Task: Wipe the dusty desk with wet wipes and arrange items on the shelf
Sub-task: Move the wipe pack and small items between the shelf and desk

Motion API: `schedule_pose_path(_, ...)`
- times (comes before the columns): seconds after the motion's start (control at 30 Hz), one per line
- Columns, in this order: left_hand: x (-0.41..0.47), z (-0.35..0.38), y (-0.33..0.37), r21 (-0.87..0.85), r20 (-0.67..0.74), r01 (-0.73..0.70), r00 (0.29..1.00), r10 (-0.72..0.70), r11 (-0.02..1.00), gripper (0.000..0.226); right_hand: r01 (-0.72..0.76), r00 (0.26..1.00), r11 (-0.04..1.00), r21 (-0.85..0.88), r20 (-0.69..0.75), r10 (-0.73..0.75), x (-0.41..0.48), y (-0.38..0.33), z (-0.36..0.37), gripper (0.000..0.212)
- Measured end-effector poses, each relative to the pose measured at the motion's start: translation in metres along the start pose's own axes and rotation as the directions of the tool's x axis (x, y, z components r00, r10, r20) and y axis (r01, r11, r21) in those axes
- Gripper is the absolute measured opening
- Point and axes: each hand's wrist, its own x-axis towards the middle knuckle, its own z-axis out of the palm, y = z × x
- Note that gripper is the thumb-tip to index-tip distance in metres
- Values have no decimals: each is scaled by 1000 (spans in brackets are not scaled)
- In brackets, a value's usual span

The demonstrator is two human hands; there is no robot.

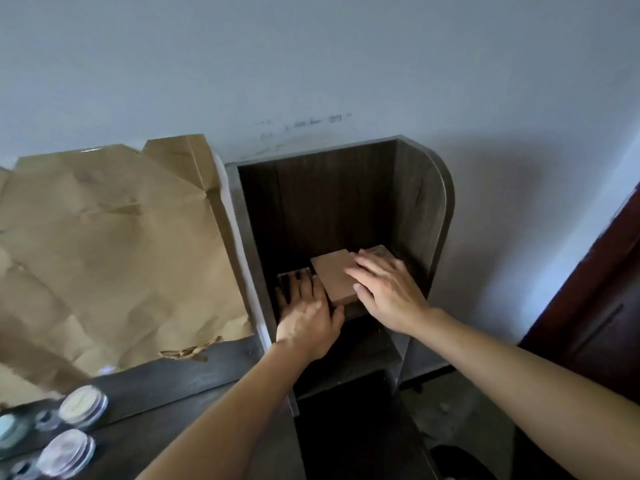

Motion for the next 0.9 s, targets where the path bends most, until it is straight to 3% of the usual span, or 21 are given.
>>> schedule_pose_path(0.2,-22,3,10,99,-14,40,999,-39,994,92,104,994,990,96,-27,-102,2,14,14,43)
schedule_pose_path(0.33,-43,8,8,212,-35,0,999,8,977,83,137,991,985,101,-7,-137,0,15,12,51)
schedule_pose_path(0.47,-56,11,10,210,-61,-4,998,18,978,78,210,976,978,10,51,-210,-8,16,11,67)
schedule_pose_path(0.7,-93,17,8,200,-173,-77,979,112,977,85,239,971,956,-170,50,-234,-30,-7,2,67)
schedule_pose_path(0.8,-117,13,1,154,-248,-117,957,153,981,80,224,974,964,-145,-5,-227,-43,-16,-2,72)
schedule_pose_path(0.9,-143,13,-13,131,-230,-87,966,116,988,81,229,970,972,-43,-66,-232,-61,-33,-10,68)
